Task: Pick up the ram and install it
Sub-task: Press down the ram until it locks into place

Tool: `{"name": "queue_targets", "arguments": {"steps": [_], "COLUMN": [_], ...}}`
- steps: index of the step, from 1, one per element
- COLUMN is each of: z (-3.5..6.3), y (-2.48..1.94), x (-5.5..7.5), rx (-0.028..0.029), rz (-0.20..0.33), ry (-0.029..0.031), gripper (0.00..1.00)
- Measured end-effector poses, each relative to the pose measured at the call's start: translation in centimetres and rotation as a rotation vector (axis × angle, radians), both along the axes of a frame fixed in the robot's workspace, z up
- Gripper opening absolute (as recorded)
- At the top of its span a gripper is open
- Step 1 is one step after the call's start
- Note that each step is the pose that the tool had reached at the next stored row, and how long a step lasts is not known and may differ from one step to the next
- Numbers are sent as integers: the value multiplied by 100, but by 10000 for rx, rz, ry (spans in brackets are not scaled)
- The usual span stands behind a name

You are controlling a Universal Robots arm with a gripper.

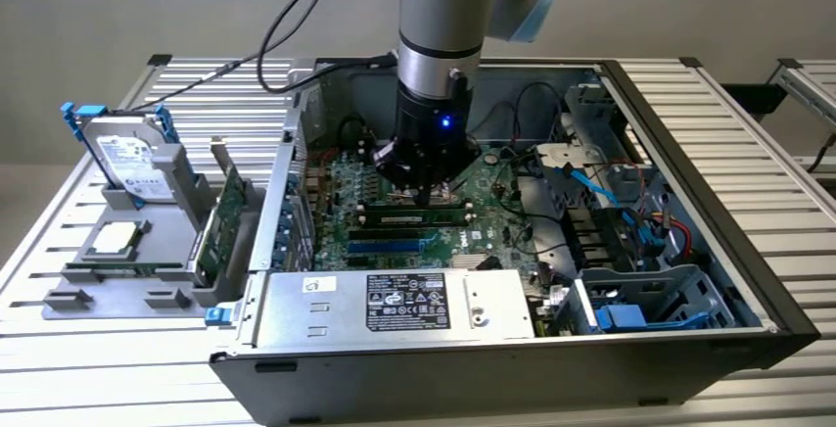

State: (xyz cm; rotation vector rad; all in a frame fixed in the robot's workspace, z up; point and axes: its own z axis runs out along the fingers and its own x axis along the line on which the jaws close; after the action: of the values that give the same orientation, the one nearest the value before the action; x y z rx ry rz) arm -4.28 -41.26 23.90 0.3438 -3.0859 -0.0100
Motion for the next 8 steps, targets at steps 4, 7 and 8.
{"name": "queue_targets", "arguments": {"steps": [4,7,8], "z": [0,0,0], "y": [0,0,0], "x": [0,0,0], "rx": [-18,-31,-38], "rz": [-493,-855,-983], "ry": [1,0,0], "gripper": [11,11,11]}}
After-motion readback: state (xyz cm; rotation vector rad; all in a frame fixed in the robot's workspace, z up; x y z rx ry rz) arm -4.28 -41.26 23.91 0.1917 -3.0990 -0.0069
